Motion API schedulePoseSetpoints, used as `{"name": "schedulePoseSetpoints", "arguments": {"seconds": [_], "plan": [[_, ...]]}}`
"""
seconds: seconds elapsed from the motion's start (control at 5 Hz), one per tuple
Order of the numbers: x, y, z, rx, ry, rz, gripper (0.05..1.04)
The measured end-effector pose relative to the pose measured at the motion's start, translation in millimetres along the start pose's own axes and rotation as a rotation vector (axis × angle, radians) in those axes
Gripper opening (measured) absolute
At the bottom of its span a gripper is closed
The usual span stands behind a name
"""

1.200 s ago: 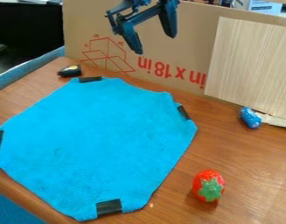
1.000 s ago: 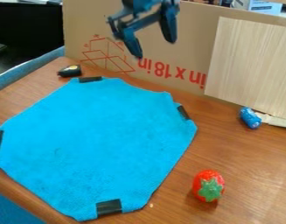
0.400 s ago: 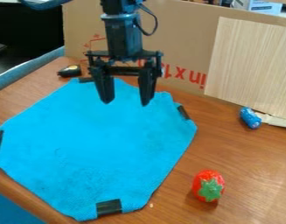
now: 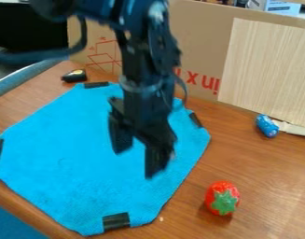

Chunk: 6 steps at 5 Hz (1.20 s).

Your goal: Fold the cloth from bottom right to top left

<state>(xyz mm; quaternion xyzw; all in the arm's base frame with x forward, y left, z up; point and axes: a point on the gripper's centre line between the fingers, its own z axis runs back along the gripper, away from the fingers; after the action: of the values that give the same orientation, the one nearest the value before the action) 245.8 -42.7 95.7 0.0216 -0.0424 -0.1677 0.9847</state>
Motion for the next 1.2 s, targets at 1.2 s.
{"name": "schedulePoseSetpoints", "arguments": {"seconds": [1.2], "plan": [[-49,-7,-52,-0.129,0.051,-0.780,1.001]]}}
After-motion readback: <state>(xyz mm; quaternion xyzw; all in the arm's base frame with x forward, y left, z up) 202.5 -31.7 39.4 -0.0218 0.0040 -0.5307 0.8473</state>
